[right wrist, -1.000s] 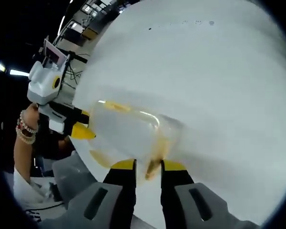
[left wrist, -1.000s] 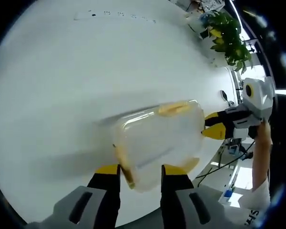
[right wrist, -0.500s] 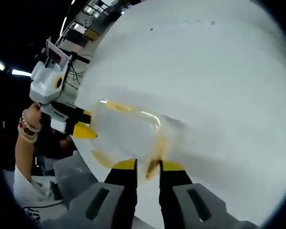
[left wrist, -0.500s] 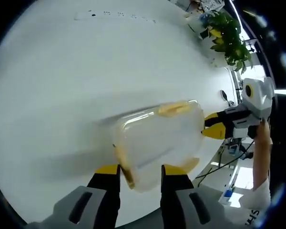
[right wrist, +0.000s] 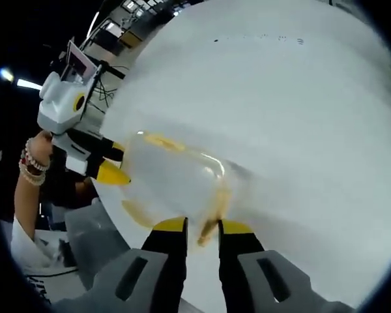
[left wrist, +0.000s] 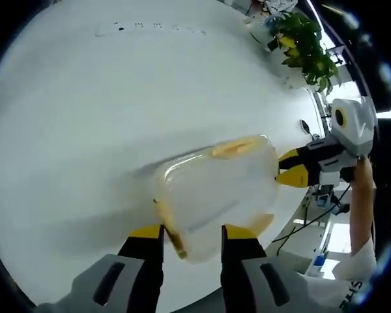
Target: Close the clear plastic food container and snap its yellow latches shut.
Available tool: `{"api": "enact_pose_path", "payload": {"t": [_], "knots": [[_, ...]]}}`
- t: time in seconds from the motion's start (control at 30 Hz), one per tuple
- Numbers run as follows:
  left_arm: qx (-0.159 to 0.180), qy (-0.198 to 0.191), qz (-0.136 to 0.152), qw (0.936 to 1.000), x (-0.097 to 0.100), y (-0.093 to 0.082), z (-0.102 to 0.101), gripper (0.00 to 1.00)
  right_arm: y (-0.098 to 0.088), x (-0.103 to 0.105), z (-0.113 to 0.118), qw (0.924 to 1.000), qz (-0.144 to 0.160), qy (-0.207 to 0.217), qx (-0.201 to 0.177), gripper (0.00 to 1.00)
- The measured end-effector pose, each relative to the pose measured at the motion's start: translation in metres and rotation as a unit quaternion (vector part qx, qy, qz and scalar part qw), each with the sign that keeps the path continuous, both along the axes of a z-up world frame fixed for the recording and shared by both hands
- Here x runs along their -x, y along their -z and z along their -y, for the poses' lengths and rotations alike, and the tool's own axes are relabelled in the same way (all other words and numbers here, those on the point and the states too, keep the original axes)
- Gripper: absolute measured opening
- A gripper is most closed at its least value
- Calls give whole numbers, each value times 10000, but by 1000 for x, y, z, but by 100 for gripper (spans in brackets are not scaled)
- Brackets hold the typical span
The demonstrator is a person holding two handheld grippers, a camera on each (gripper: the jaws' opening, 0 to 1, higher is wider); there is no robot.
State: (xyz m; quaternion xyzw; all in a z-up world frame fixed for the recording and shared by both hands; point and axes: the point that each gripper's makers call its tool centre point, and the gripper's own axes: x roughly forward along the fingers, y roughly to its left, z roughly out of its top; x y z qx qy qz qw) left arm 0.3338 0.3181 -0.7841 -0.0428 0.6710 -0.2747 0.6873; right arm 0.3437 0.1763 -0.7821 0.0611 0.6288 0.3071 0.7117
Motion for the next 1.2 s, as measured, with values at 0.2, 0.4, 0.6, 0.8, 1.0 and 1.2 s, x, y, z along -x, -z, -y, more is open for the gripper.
{"api": "enact_pose_path", "payload": {"t": [0.2, 0.4, 0.6, 0.8, 1.0, 1.2], "knots": [[-60, 395, 531, 9978, -5, -2, 2, 28, -4, 3, 2, 9970, 463, -578, 243, 12], [10, 769, 999, 9920, -10, -15, 1, 27, -14, 4, 6, 9942, 639, -807, 300, 4], [-58, 1124, 1503, 9822, -17, -23, -1, 29, -30, 3, 0, 9879, 1017, -1147, 218, 10], [191, 1609, 2107, 9640, -20, -33, 13, 29, -30, -1, -6, 9757, 1425, -1583, 512, 12], [452, 1955, 2323, 9517, -13, -35, 30, 26, -29, 0, -25, 9720, 1457, -1804, 374, 10], [476, 2179, 2417, 9444, -9, -32, 38, 24, -31, -3, -38, 9691, 1515, -1929, 278, 10]]}}
